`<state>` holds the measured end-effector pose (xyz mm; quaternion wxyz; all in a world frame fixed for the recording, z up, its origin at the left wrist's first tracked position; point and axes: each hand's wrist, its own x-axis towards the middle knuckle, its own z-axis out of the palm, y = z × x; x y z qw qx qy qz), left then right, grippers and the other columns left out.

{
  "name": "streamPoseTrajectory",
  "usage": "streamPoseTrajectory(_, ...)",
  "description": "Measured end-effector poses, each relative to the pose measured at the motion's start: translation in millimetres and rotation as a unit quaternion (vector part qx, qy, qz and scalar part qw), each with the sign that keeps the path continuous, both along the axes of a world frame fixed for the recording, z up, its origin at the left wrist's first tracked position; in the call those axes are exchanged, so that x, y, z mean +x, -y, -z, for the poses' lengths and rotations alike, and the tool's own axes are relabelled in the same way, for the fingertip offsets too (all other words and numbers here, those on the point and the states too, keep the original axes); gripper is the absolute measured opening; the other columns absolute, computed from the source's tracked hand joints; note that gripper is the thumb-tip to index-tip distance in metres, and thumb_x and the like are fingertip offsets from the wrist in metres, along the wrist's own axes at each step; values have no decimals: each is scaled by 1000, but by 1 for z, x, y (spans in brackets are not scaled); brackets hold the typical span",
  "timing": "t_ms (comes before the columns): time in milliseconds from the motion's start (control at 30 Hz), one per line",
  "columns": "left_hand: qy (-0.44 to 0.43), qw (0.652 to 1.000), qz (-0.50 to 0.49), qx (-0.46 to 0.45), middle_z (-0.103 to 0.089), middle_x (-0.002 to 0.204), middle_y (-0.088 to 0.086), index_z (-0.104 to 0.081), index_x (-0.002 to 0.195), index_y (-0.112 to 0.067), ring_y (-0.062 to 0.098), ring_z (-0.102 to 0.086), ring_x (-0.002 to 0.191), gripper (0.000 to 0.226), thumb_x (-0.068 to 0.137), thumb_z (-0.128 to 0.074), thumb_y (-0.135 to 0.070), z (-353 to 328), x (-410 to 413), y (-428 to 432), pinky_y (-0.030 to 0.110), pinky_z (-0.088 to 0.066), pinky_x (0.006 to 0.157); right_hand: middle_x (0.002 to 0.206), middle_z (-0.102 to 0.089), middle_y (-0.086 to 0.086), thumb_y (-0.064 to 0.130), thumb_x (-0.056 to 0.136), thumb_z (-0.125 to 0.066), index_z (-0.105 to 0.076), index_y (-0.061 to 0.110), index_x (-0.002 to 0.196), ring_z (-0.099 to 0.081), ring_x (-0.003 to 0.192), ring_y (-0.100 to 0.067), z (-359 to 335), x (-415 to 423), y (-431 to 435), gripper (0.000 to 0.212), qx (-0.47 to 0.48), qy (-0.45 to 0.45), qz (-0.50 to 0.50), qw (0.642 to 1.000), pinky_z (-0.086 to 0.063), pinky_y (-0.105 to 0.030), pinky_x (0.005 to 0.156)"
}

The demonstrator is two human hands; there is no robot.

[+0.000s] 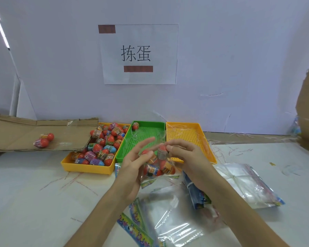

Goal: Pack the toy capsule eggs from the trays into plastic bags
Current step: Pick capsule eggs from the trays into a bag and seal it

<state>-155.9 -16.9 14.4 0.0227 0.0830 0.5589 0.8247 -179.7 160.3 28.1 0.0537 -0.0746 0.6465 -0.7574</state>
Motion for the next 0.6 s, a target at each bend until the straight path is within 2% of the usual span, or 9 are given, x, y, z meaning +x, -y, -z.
streamPoseTrajectory(100, -1, 1000, 8, -1, -72, 127, -1, -61, 133, -28, 26, -70, 114, 48, 85, -63, -24, 0, -1, 1, 46, -55, 97, 95, -74, -7, 12, 90, -71, -80, 17, 91, -69, 86, -19, 2, -1, 1, 10, -29, 5, 13, 999, -57, -33, 72)
streamPoseTrajectory(200, 2, 1000, 4, 16, -72, 128, -3, -64, 130, -26, 23, -72, 108, 44, 86, -62, -23, 2, -3, 0, 42, -61, 84, 95, -74, -4, 20, 89, -73, -78, 17, 101, -68, 83, -16, 2, 0, 4, 13, -35, 21, 31, 999, -55, -29, 68)
streamPoseTrajectory(300, 8, 996, -23, 81, -72, 127, 1, -64, 131, -24, 21, -73, 106, 44, 86, -62, -22, 3, -8, 5, 35, -63, 73, 90, -72, 1, 35, 75, -81, -75, 19, 100, -68, 80, -14, -1, 0, 4, 30, -1, 43, -2, 999, -55, -29, 68)
streamPoseTrajectory(400, 16, 988, -38, 149, -72, 127, 3, -63, 133, -24, 19, -73, 104, 44, 89, -59, -22, 4, -13, 13, 34, -61, 70, 83, -74, 1, 21, 85, -80, -76, 17, 91, -70, 76, -10, 3, 3, 5, 8, 67, 15, -11, 998, -56, -24, 67)
streamPoseTrajectory(467, 22, 984, -42, 174, -72, 126, 3, -63, 133, -24, 18, -73, 102, 41, 93, -57, -21, 4, -15, 15, 33, -61, 69, 76, -72, -2, 12, 86, -78, -77, 15, 83, -68, 67, -11, 5, 3, 6, 5, 53, 3, 16, 998, -57, -23, 65)
streamPoseTrajectory(533, 23, 985, -50, 161, -70, 129, 2, -62, 135, -25, 17, -71, 104, 38, 98, -54, -19, 5, -16, 16, 37, -60, 75, 72, -71, -2, 8, 86, -77, -77, 14, 78, -66, 62, -11, 5, 3, 7, 10, 40, 3, 22, 999, -58, -23, 64)
streamPoseTrajectory(600, 23, 988, -57, 145, -68, 133, 2, -63, 135, -26, 18, -67, 108, 39, 98, -54, -19, 6, -17, 16, 46, -54, 89, 68, -69, -2, 4, 86, -76, -76, 13, 76, -64, 59, -11, 3, 3, 7, 14, 29, 10, 12, 999, -56, -23, 62)
